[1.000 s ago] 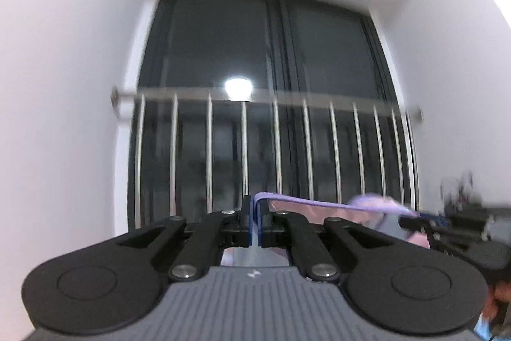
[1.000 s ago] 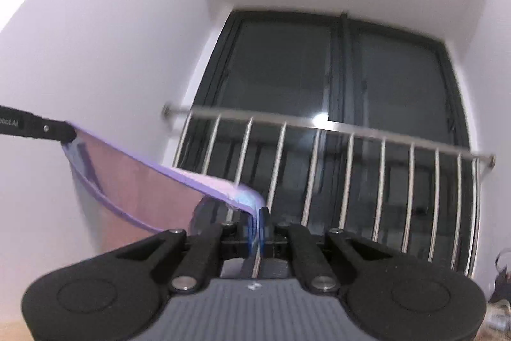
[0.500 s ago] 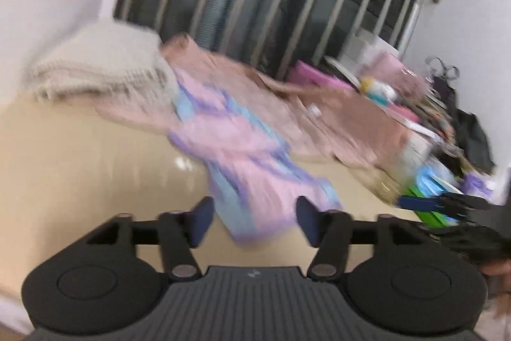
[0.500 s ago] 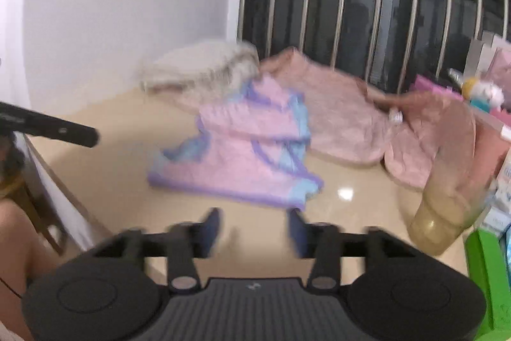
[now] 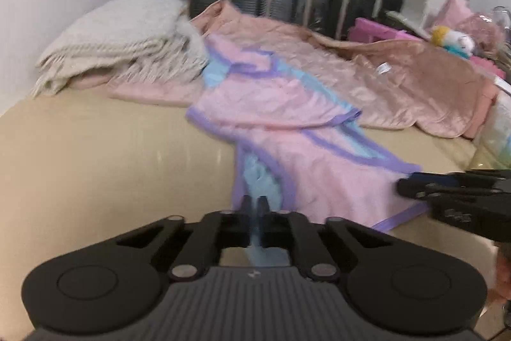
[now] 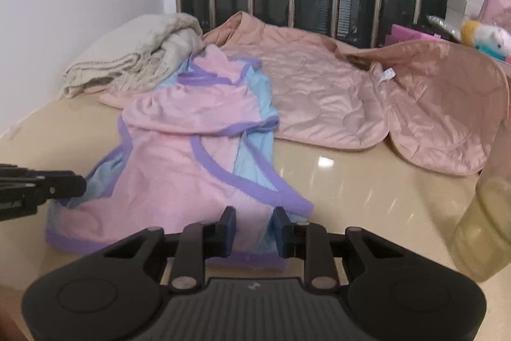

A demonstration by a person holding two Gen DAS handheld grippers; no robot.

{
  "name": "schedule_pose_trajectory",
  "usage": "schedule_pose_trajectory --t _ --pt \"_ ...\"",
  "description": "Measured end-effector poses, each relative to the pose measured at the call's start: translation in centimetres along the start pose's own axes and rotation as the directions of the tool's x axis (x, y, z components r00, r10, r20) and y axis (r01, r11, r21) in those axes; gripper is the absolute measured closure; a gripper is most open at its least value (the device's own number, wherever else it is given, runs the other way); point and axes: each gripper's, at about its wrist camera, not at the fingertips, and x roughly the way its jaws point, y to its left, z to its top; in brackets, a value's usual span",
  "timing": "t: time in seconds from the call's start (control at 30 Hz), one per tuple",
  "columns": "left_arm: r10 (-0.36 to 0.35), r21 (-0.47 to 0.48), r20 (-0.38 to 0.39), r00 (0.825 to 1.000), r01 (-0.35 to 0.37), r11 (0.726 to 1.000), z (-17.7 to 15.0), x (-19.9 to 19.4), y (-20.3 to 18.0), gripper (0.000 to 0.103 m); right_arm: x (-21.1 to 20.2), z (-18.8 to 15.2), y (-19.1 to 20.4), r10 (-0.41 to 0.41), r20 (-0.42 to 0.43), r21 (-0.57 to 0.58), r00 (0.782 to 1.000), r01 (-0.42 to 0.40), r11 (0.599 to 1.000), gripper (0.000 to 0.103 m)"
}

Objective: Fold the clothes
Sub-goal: 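Lower the garment onto the table and open both grippers, then smooth the laid garment with both grippers, moving over its trimmed edge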

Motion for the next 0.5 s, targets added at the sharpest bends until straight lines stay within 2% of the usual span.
schedule_pose_trajectory --t 0.03,0.07,0.1,0.17,0.2,0.23,0.3,0.33,0.37,0.4,0.43,0.47,0.5 --pt "-0.003 -0.027 -0.003 1.0 0.003 1.0 -0.5 -0.4 0.1 0.103 -0.5 -0.3 0.0 0.002 -0.005 -0.006 1.0 -0.002 1.0 0.097" --pt "-0.009 -0.037 -0.005 1.0 0.009 0.999 -1.0 -0.9 -0.2 0.103 -1.1 -0.6 -0.2 -0.003 -0.015 -0.015 1.0 0.002 1.0 0.098" --pt "-0.046 -0.046 -0.016 0.999 0.045 0.998 -1.7 -1.7 -0.8 0.103 -1.6 -0.8 -0.5 -0.012 -0.027 -0.026 1.0 0.011 1.0 0.098" --pt "-0.123 -0.065 -0.037 0.992 0.12 0.991 -3.1 -3.2 -2.1 0.103 -2.7 -1.4 -1.5 -0.085 -0.041 -0.055 0.995 0.083 0.995 0.099" --pt "-0.206 -0.086 -0.073 0.976 0.2 0.976 -3.5 -3.5 -2.9 0.103 -3.2 -1.6 -2.2 -0.14 -0.045 -0.058 0.989 0.137 0.989 0.096" --pt "-0.289 -0.111 -0.106 0.952 0.277 0.954 -3.8 -3.7 -3.6 0.102 -3.5 -1.6 -2.9 -0.202 -0.041 -0.044 0.978 0.201 0.979 0.088" --pt "-0.444 -0.166 -0.163 0.881 0.419 0.892 -4.5 -4.1 -5.0 0.101 -4.0 -1.5 -4.2 -0.327 -0.03 -0.007 0.944 0.327 0.945 0.079" --pt "-0.474 -0.192 -0.158 0.866 0.444 0.876 -3.8 -4.1 -4.8 0.099 -4.7 -1.3 -4.3 -0.341 -0.005 0.008 0.94 0.341 0.94 0.079" --pt "-0.465 -0.204 -0.121 0.877 0.436 0.876 -2.8 -4.3 -3.9 0.097 -5.7 -1.2 -4.0 -0.328 0.031 0.021 0.944 0.328 0.945 0.079" --pt "-0.452 -0.215 -0.085 0.888 0.427 0.878 -1.6 -4.5 -2.9 0.095 -6.9 -1.1 -3.6 -0.268 0.073 0.032 0.961 0.266 0.963 0.078" --pt "-0.403 -0.199 -0.065 0.913 0.384 0.902 0.1 -3.8 -2.1 0.084 -7.8 -1.2 -3.0 -0.163 0.095 0.034 0.982 0.161 0.986 0.072" --pt "-0.352 -0.184 -0.044 0.935 0.339 0.923 1.8 -3.1 -1.3 0.062 -8.4 -1.3 -2.3 -0.048 0.103 0.03 0.994 0.045 0.999 0.07" --pt "-0.3 -0.169 -0.022 0.954 0.292 0.941 3.5 -2.4 -0.4 0.055 -8.5 -1.5 -1.6 0.037 0.096 0.024 0.995 -0.039 0.999 0.069"
